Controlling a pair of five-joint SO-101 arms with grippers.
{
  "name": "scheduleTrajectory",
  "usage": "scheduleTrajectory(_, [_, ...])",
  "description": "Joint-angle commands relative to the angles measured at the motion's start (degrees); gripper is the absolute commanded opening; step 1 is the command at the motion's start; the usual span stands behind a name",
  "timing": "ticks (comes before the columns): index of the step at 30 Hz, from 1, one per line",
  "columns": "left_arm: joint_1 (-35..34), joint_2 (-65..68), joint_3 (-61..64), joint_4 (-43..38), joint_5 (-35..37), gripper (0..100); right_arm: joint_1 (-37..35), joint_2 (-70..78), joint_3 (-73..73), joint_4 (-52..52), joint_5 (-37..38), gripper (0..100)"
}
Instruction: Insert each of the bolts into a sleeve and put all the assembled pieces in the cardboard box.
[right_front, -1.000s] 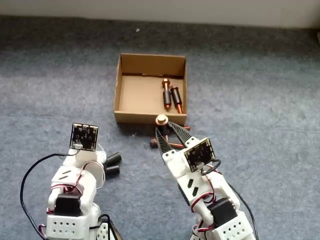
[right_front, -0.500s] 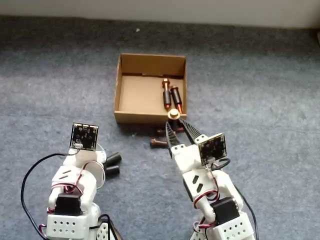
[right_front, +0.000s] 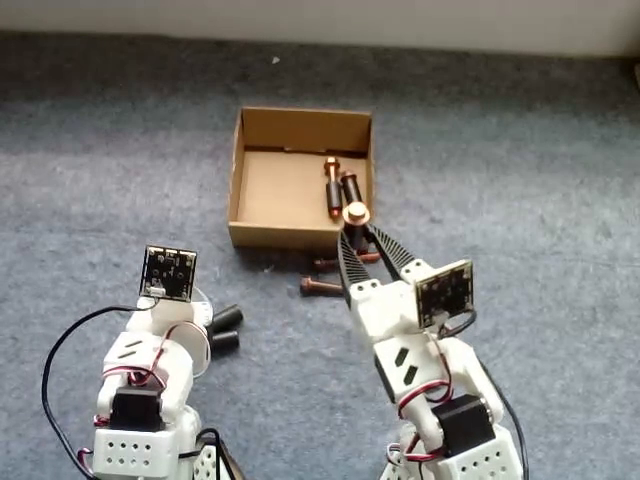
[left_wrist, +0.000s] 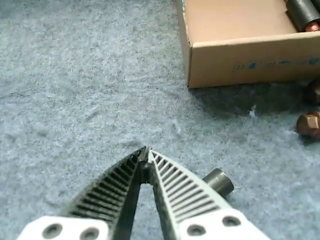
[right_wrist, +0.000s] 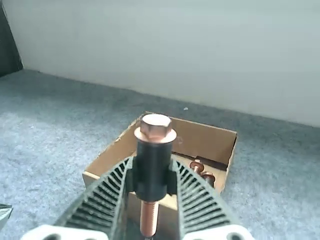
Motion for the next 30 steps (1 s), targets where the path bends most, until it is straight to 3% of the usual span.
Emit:
scheduleTrajectory(1, [0.1, -0.1, 1.0, -1.1, -0.5, 1, 0.5, 8.7, -6.0, -7.3, -0.7, 0.4])
scheduleTrajectory(16, [0.1, -0.1, 1.0, -1.1, -0.5, 1, 0.5, 55.4, -21.8, -31.3, -1.0, 0.4])
scheduleTrajectory(30, [0.1, -0.1, 1.0, -1.1, -0.5, 1, 0.0, 92.4, -41.0, -36.5, -1.0, 0.4])
